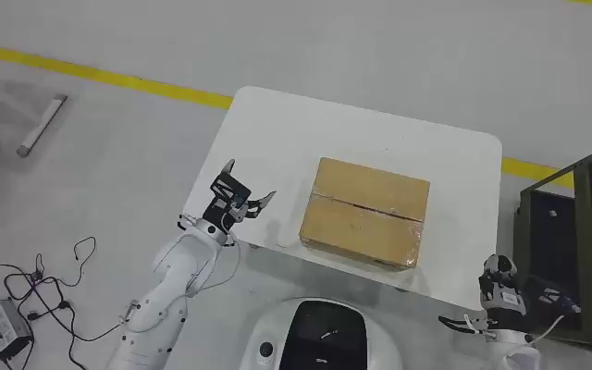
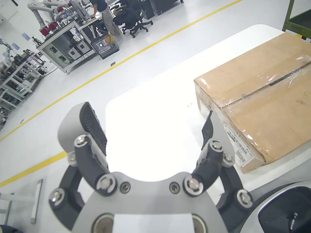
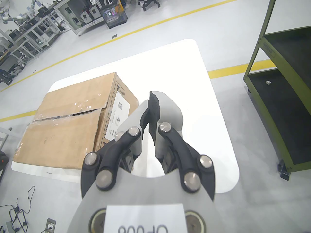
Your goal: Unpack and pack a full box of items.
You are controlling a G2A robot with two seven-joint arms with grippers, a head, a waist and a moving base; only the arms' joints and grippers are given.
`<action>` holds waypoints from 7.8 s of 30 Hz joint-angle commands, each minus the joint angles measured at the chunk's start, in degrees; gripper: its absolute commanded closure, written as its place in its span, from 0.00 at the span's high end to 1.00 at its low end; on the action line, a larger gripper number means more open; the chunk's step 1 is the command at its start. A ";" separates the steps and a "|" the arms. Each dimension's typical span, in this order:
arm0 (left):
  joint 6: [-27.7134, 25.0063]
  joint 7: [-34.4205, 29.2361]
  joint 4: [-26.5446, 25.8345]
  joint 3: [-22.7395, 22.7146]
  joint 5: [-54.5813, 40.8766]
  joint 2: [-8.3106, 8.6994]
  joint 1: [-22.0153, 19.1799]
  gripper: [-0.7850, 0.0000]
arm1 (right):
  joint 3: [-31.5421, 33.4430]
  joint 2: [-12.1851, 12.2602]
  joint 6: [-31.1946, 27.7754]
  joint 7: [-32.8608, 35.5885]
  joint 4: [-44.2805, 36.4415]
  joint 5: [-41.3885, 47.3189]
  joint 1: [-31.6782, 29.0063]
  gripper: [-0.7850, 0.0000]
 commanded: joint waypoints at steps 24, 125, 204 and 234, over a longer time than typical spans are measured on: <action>0.00 0.00 0.00 0.00 0.00 0.00 0.00 1.00 | -10.43 -1.17 1.78 -0.59 18.66 -6.11 13.20 0.00; -2.07 -16.48 10.08 31.18 -6.53 -5.14 -19.03 1.00 | -3.86 -1.44 2.79 -7.42 6.90 -10.73 1.01 0.00; 3.78 -28.49 8.41 21.83 -3.13 -8.72 -23.33 0.00 | -3.84 -2.61 1.09 -6.19 5.74 -11.41 0.61 0.00; 9.66 -26.42 17.66 5.62 9.78 -6.18 -22.77 0.00 | -3.64 -2.79 0.59 -4.96 5.50 -12.22 1.07 0.00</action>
